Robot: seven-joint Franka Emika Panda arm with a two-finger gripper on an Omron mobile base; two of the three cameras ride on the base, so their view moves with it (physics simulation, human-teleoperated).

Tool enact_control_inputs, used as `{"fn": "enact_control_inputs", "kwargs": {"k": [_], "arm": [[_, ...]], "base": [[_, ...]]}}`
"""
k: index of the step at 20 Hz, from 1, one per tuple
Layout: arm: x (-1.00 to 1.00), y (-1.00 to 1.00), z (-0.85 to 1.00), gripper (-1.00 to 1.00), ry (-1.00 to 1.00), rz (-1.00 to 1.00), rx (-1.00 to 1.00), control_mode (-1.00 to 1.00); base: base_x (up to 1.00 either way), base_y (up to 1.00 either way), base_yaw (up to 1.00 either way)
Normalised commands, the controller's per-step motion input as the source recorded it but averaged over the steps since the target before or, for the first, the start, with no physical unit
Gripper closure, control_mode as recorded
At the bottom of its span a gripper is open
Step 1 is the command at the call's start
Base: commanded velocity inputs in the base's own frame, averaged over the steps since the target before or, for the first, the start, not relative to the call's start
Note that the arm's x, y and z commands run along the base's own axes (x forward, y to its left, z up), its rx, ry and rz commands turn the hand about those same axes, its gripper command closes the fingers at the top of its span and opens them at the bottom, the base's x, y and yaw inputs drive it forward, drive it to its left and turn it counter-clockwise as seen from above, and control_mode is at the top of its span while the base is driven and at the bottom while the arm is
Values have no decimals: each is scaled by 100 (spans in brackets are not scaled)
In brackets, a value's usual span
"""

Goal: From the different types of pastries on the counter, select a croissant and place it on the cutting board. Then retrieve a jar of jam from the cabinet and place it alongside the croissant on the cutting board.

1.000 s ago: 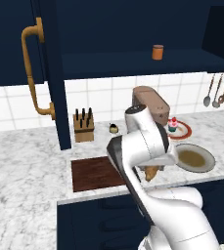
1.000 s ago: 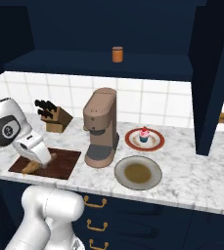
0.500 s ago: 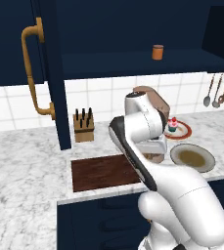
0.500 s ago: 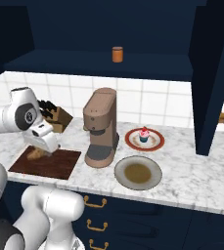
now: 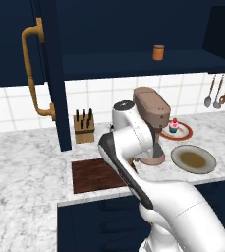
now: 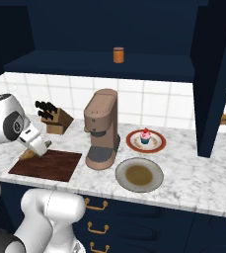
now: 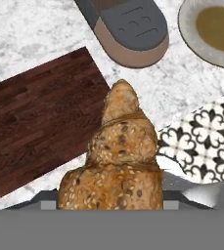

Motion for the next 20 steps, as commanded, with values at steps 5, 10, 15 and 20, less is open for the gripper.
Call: {"fn": "enact_control_inputs", "kwargs": {"k": [5,10,15,20], "arm": [[54,7,-11,100,-23,0,0,-100],[61,19,-2,100,0,0,3,-100],[37,32,0,100,22,0,0,-100],[16,20,-7,100,5,0,-2,-100]], "base": [[0,0,0],[0,0,0],[0,0,0],[0,0,0]]}}
